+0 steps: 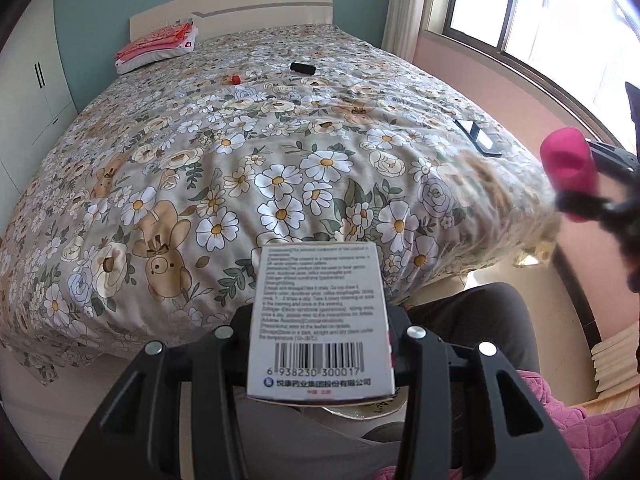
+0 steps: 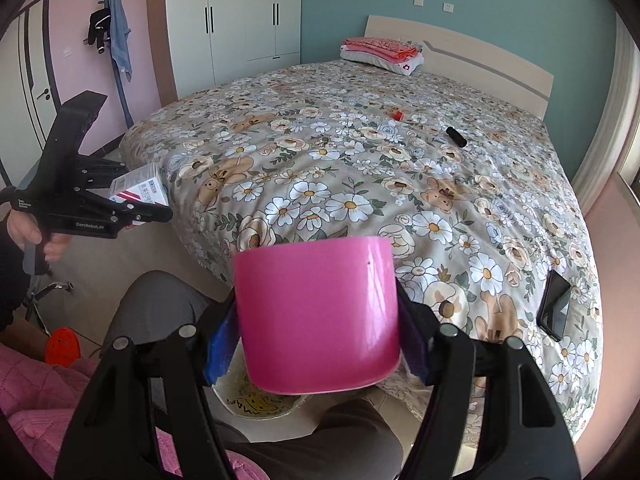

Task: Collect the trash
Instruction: 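Carry the medicine box and pink cup over the wastebasket with both tools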

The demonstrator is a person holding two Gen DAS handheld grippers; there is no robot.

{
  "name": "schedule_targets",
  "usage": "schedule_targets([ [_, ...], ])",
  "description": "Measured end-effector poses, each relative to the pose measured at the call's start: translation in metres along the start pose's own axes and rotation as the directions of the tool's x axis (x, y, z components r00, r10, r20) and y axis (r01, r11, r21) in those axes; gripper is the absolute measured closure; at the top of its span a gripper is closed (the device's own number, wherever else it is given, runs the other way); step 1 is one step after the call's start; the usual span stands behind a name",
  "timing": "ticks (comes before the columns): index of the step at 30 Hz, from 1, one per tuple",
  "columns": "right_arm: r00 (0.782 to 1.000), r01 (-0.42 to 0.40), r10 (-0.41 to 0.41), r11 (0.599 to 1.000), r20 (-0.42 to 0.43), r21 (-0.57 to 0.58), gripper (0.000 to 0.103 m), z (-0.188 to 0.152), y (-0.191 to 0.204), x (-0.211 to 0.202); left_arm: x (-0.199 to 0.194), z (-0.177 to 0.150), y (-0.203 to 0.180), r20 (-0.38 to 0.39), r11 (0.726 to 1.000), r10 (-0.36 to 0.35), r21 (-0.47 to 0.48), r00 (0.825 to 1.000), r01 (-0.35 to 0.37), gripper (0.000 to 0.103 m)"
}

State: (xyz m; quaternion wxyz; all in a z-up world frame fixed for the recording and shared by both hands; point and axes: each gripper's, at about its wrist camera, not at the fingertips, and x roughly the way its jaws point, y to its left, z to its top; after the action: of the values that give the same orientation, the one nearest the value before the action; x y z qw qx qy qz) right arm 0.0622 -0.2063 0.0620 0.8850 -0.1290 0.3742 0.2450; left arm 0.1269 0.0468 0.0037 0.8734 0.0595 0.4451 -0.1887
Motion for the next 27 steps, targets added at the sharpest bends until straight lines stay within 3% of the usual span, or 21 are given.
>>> schedule_targets([
  [11, 0.981, -0.082, 0.097, 0.992, -0.167, 0.096, 0.035, -0.069, 0.012, 0.090, 0.088, -0.061, 0.012, -0.160, 0.986, -0.124, -0.133, 0.979, 0.103, 0.058],
  [19, 0.954, -0.111, 0.149, 0.982, -0.261, 0.155, 0.035, -0.107, 0.028, 0.151, 0.158, -0.102, 0.010, -0.275, 0.951, -0.238, -0.263, 0.932, 0.165, 0.058],
  [27, 0.905, -0.142, 0.210, 0.969, -0.370, 0.203, 0.035, -0.140, 0.045, 0.213, 0.206, -0.124, 0.005, -0.352, 0.935, -0.267, -0.319, 0.897, 0.153, 0.059],
])
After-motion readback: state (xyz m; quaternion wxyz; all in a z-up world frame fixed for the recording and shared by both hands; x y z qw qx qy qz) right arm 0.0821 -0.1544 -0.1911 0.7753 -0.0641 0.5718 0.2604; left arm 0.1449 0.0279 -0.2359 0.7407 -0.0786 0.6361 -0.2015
